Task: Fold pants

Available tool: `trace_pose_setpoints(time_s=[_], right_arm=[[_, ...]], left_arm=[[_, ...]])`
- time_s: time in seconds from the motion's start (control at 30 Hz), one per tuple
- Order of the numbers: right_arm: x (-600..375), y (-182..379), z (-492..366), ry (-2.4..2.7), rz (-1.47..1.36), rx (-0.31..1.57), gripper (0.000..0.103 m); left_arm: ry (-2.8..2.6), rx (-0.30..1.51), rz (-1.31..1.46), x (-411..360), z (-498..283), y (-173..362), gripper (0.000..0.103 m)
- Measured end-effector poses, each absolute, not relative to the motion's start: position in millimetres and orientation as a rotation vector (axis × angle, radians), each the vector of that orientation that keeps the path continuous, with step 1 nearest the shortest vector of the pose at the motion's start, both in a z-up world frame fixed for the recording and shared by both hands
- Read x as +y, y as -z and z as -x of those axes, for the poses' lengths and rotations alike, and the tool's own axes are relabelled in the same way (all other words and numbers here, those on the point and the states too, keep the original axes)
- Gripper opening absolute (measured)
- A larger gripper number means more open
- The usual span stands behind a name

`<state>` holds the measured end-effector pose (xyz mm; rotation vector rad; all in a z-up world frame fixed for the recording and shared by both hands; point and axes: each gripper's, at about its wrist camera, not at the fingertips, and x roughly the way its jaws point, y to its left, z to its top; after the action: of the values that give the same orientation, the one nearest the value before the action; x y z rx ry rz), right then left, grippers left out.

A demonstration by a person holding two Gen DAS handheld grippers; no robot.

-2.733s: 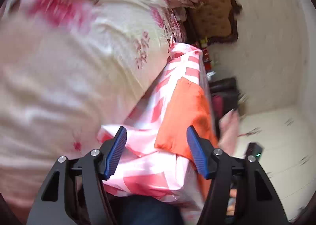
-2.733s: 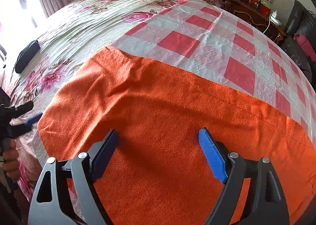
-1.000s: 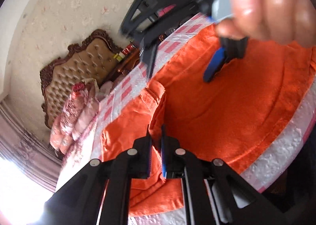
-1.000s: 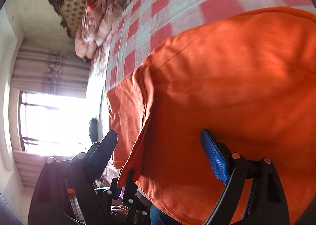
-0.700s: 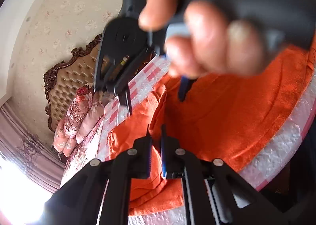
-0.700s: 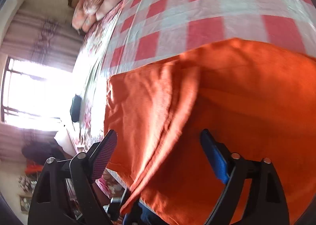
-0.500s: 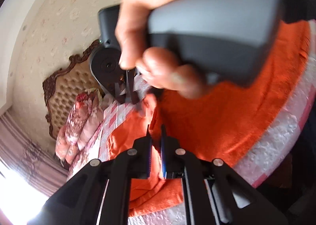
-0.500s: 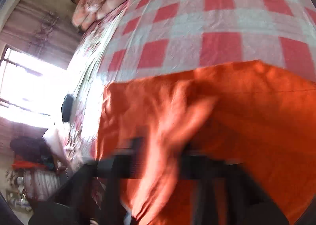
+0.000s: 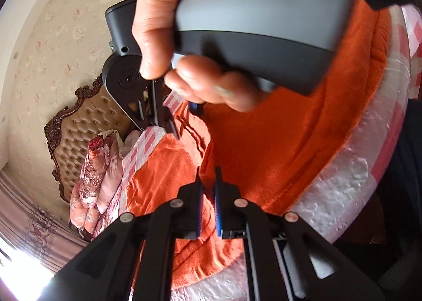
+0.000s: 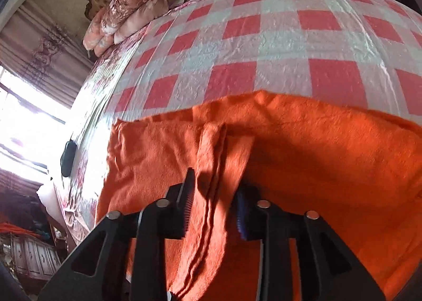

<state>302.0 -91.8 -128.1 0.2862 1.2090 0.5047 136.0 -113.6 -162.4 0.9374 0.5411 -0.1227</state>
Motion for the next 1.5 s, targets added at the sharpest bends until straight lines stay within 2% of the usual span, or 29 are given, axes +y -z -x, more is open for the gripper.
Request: trace_pose_setpoints(time_s=[0.1, 0.13, 0.17, 0.27, 0.33, 0.5, 0.7, 0.8, 1.07, 1.1, 1.13, 1.3, 1.5], right_arm=[[-89, 130, -310, -0.509, -0.288, 1.199, 0.037], [-88, 131, -312, -0.510, -0.274, 1.196, 0.035], [-87, 131, -313, -0.500, -0.259, 1.187, 0.027], [-81, 131, -313, -0.500, -0.223, 1.177, 0.026], [-83, 129, -310, -0.480, -0.204, 1.170, 0.027], [-108, 115, -299, -0.461, -0.249, 1.120, 0.027], [-131, 116, -293, -0.511, -0.414, 1.144, 0.028], [-133, 116, -287, -0.517, -0.429, 1.159, 0.028], [-133, 135, -283, -0.646, -0.615, 1.238, 0.028], [-132, 139, -284, -0.647, -0.629, 1.246, 0.028], [-133, 142, -285, -0.641, -0.637, 1.251, 0.028], [-138, 162, -288, -0.648, -0.766, 1.285, 0.029], [-134, 154, -289, -0.660, -0.749, 1.284, 0.043]], left_arm=[[0.126, 0.545, -0.948, -117, -132, 168, 0.007], [0.126, 0.543, -0.959, -118, -132, 170, 0.007], [0.131, 0.545, -0.964, -118, -131, 172, 0.007], [0.173, 0.577, -0.905, -114, -135, 166, 0.021], [0.183, 0.590, -0.832, -107, -132, 155, 0.036], [0.156, 0.603, -0.567, -69, -113, 125, 0.037], [0.148, 0.570, -0.500, -64, -115, 123, 0.035], [0.147, 0.573, -0.513, -73, -127, 127, 0.028], [0.153, 0.643, -0.608, -94, -143, 153, 0.026], [0.151, 0.653, -0.604, -93, -146, 154, 0.012], [0.148, 0.673, -0.591, -92, -149, 154, 0.006], [0.145, 0.614, -0.620, -99, -139, 142, 0.005], [0.161, 0.579, -0.671, -107, -128, 143, 0.005]])
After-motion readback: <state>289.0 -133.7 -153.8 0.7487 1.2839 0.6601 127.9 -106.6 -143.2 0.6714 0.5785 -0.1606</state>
